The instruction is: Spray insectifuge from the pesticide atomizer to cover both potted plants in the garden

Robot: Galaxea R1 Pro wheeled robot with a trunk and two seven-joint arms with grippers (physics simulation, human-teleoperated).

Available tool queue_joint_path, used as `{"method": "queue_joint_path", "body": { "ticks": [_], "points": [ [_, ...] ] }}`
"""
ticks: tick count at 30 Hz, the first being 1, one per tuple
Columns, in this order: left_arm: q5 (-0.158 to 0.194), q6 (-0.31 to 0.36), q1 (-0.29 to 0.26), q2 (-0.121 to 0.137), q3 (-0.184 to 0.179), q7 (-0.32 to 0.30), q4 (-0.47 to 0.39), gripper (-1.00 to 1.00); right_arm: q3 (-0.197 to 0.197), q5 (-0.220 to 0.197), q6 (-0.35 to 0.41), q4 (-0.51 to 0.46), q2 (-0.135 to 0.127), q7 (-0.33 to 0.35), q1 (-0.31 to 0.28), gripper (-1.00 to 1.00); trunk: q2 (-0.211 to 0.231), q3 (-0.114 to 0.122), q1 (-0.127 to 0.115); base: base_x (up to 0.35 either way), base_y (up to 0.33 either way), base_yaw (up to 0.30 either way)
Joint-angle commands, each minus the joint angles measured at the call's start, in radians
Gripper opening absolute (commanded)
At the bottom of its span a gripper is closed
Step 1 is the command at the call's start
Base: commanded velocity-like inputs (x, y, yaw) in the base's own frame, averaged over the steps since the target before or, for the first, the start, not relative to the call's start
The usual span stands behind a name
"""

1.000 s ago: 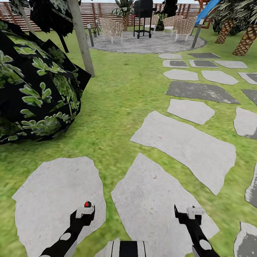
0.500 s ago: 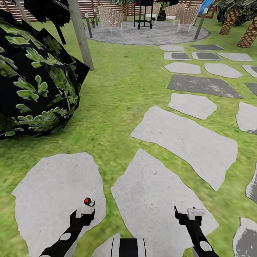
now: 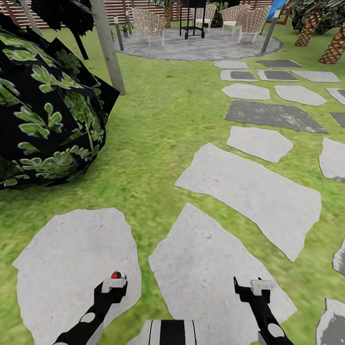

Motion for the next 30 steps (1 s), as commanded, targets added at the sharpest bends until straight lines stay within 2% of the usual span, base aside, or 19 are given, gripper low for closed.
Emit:
{"method": "queue_joint_path", "body": {
  "ticks": [1, 30],
  "points": [
    [-0.001, -0.003, 0.0, 0.0, 0.001, -0.001, 0.001, 1.0, 0.001, -0.001, -0.003, 0.001, 0.0, -0.002, 0.0, 1.0, 0.0, -0.001, 0.0, 0.02, 0.0, 0.0],
    [-0.001, -0.004, 0.001, 0.0, 0.001, -0.001, 0.001, 1.0, 0.001, -0.001, -0.003, 0.002, 0.0, -0.002, 0.0, 1.0, 0.0, -0.001, 0.0, 0.023, 0.0, 0.0]
  ]
}}
